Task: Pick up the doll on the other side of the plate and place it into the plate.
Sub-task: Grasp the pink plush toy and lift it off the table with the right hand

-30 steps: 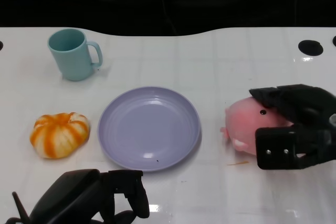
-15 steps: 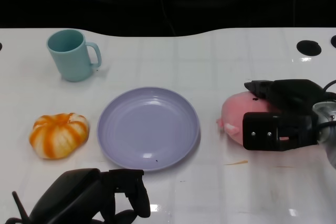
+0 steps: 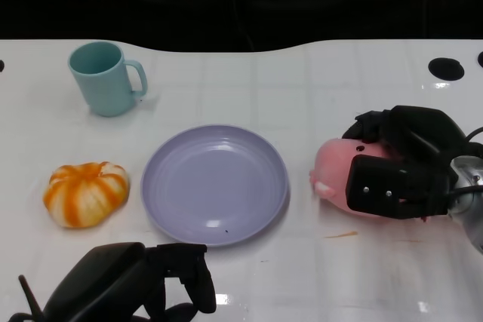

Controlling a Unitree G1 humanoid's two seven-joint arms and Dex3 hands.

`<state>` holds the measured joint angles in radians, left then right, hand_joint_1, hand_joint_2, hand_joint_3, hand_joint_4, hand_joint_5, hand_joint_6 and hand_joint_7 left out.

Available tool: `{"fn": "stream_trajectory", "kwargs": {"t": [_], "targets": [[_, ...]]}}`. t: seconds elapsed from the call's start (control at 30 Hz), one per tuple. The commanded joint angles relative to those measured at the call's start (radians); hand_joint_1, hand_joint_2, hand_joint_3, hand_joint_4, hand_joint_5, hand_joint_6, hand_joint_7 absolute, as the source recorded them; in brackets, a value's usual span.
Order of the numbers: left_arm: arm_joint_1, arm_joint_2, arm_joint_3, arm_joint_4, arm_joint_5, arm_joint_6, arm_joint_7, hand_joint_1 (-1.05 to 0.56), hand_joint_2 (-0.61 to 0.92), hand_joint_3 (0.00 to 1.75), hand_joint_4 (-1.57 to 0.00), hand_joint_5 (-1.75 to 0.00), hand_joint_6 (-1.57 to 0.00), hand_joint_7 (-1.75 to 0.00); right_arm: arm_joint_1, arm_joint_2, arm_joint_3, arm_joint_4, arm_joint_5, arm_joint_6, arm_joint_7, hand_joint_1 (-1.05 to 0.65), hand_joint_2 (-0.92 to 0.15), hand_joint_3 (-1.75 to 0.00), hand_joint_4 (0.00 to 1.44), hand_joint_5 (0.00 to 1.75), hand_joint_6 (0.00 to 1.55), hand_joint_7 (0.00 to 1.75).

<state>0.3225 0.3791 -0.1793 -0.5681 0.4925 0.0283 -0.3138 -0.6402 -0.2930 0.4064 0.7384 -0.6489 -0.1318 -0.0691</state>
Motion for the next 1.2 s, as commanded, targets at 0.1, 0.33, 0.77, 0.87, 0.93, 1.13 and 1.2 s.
{"fn": "stream_trajectory", "kwargs": {"t": [0.1, 0.33, 0.77, 0.87, 0.93, 1.13, 1.2], "targets": [[-0.007, 0.008, 0.0, -0.007, 0.011, 0.008, -0.004, -0.21, 0.68, 0.76, -0.69, -1.52, -0.71, -1.19, 0.014, 0.0, 0.006, 0.006, 0.008, 0.001, 0.012, -0.22, -0.62, -0.66, 0.75, 1.74, 0.83, 1.24], [-0.007, 0.009, 0.004, 0.014, 0.002, -0.014, 0.009, -0.22, 0.7, 0.75, -0.69, -1.51, -0.72, -1.18, 0.024, 0.003, -0.008, 0.008, 0.028, -0.078, -0.07, -0.17, -0.53, -0.89, 0.86, 1.75, 0.79, 1.42], [-0.011, 0.006, 0.005, 0.021, 0.005, -0.013, 0.008, -0.22, 0.69, 0.76, -0.69, -1.5, -0.73, -1.16, 0.043, 0.027, -0.044, -0.001, 0.063, -0.265, -0.227, -0.13, -0.41, -1.2, 0.93, 1.75, 0.71, 1.75], [-0.013, 0.007, 0.002, 0.016, 0.009, -0.003, 0.001, -0.22, 0.7, 0.76, -0.69, -1.5, -0.72, -1.16, 0.041, 0.036, -0.052, -0.02, 0.068, -0.267, -0.22, -0.14, -0.42, -1.22, 0.92, 1.75, 0.7, 1.75], [-0.013, 0.005, -0.002, 0.022, 0.012, -0.015, 0.01, -0.22, 0.7, 0.76, -0.7, -1.51, -0.73, -1.17, 0.039, 0.044, -0.054, -0.031, 0.073, -0.272, -0.216, -0.15, -0.42, -1.23, 0.92, 1.75, 0.69, 1.75], [-0.008, 0.003, -0.009, 0.017, 0.017, -0.021, 0.016, -0.21, 0.68, 0.75, -0.71, -1.51, -0.74, -1.17, 0.015, 0.084, -0.058, -0.074, 0.084, -0.274, -0.197, -0.15, -0.38, -1.3, 0.95, 1.75, 0.72, 1.75], [-0.007, 0.003, -0.012, 0.012, 0.024, -0.014, 0.012, -0.21, 0.68, 0.75, -0.71, -1.51, -0.74, -1.18, 0.01, 0.099, -0.057, -0.101, 0.089, -0.274, -0.182, -0.14, -0.36, -1.34, 0.94, 1.75, 0.71, 1.75]]}}
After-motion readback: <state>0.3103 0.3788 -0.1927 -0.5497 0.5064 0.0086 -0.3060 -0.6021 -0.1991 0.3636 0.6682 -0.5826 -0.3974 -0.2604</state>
